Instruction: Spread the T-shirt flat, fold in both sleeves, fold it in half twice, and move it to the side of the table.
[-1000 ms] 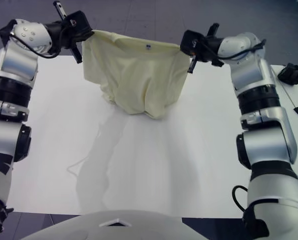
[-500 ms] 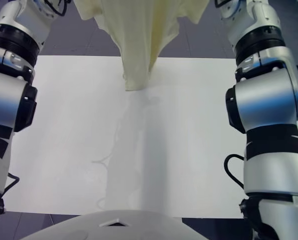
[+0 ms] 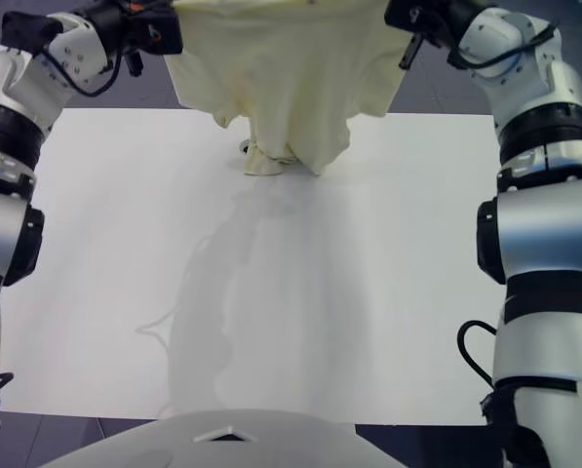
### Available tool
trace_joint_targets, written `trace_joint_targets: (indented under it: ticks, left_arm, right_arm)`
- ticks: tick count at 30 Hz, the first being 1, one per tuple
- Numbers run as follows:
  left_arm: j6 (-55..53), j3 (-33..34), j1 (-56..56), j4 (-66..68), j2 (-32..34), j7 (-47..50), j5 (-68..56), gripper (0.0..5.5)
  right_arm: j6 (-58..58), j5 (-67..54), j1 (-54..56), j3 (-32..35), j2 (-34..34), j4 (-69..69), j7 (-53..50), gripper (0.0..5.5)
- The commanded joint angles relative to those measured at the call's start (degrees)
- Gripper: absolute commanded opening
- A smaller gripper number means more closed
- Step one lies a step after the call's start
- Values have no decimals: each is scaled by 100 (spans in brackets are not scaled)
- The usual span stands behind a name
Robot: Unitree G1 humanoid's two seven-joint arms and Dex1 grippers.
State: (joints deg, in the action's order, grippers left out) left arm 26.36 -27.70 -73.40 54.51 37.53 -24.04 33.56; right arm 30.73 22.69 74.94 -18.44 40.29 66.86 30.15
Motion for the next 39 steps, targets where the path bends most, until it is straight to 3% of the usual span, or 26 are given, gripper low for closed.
trace_joint_targets:
  ticks: [1,3,5,13,17,21,29,39]
  left_arm:
    - [-606,535,1572,-2925,1104,-2273,-1420,2]
    - [-1046,654,2108,-3898,1387,-3008,-2010,2]
    - [-1361,774,2309,-4232,1398,-3241,-2199,2]
    - [-1467,997,1022,-2789,855,-3067,-1870,2]
    - [-950,806,-607,-780,476,-2278,-1234,2]
    - [-768,344,-2084,1066,119,-795,-278,2]
    - [-894,263,-3231,2120,-304,791,183,2]
    - [-666,1020,-3438,2189,-312,-483,-604,2]
  right_arm:
    - [-1732,-2315,-2021,454,930,-3303,3480,0]
    - [-2699,-2984,-2599,524,1277,-4519,4166,0]
    - [-3138,-3137,-2757,615,1347,-4903,4330,0]
    - [-2972,-2289,-1570,675,926,-3764,3786,0]
    - [-2355,-1666,33,585,632,-2225,3127,0]
    - [-1774,-890,1664,361,266,-532,1940,0]
    - [-1395,-141,2755,315,-67,750,-121,0]
    - [-1887,-1088,3050,1404,-119,864,1094,0]
